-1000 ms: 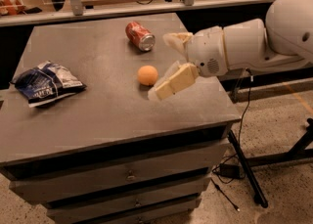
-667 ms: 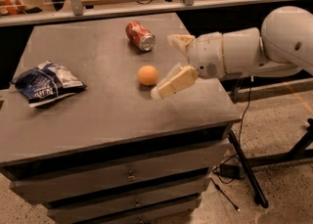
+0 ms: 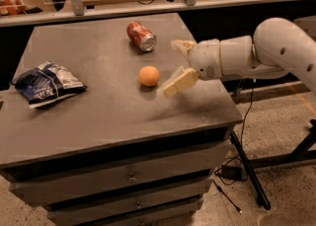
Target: Pick orange
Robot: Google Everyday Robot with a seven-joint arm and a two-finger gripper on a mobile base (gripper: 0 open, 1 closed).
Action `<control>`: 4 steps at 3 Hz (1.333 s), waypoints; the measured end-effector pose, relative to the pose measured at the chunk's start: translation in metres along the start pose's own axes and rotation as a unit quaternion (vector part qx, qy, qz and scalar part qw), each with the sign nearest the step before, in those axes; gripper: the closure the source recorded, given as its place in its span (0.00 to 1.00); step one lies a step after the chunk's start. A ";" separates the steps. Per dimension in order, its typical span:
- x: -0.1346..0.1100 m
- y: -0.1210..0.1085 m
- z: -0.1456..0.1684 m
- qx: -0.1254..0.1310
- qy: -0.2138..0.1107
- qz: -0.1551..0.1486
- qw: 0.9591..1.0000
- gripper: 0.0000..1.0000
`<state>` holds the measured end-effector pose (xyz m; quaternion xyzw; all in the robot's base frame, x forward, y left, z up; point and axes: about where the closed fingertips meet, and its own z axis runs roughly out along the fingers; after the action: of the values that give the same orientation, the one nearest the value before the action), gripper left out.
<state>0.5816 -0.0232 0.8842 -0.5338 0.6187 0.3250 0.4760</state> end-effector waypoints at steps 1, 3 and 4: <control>0.014 0.001 0.018 -0.027 -0.001 0.018 0.999 0.00; 0.024 0.002 0.039 -0.058 -0.005 0.027 0.998 0.15; 0.022 0.004 0.045 -0.070 -0.008 0.026 0.997 0.38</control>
Offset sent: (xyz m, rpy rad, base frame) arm 0.0127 0.0248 -0.0440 0.0230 0.1047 0.0905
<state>0.5894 0.0104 0.8481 -0.5472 0.6044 0.3834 0.4339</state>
